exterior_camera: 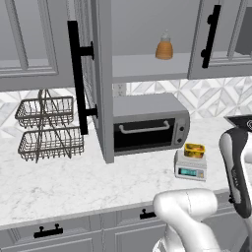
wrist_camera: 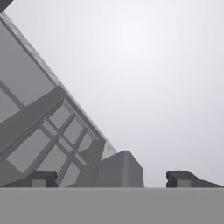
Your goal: Pick the canned food and place it on the digital scale for weighing, and close the cabinet.
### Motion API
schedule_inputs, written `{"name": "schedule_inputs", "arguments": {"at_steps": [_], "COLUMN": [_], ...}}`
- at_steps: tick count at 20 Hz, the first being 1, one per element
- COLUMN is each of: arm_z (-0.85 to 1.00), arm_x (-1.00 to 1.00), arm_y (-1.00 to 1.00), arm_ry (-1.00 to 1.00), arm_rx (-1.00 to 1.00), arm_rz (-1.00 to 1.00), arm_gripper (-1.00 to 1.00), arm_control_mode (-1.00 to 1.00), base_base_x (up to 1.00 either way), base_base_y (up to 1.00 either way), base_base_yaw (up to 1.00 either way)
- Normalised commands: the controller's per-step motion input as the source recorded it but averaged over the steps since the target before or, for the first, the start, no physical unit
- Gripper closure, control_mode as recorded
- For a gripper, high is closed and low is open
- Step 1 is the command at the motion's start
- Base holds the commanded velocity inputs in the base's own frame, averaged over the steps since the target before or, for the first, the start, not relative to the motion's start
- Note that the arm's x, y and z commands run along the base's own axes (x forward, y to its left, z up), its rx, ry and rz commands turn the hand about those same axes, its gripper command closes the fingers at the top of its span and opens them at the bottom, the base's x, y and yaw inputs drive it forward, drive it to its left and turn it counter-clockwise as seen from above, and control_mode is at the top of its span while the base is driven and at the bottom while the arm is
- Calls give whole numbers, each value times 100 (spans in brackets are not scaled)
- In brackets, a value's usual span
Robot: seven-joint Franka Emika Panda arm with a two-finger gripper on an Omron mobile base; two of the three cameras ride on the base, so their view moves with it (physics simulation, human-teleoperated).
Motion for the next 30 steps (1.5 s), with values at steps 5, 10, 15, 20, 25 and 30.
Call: {"name": "schedule_inputs", "arguments": {"at_steps": [5,10,15,20,25,30], "arm_z": [-47,-59,-95,-62,-48,-13], "arm_x": [54,41,32,-48,-97,-100], "arm_y": [96,100,86,67,60,-57], "arm_ry": [-4,-1,-2,-22,-41,-35], "arm_rx": [1,-1,0,-1,-1,7], "arm_rz": [-6,-5,-3,0,0,0], "arm_gripper": [-100,-100,-100,-100,-100,-100], "arm_control_mode": [-100,-100,-100,-100,-100,-100], "base_base_x": [0,0,0,0,0,0], "base_base_y": [0,0,0,0,0,0], "base_base_yaw": [0,0,0,0,0,0]}}
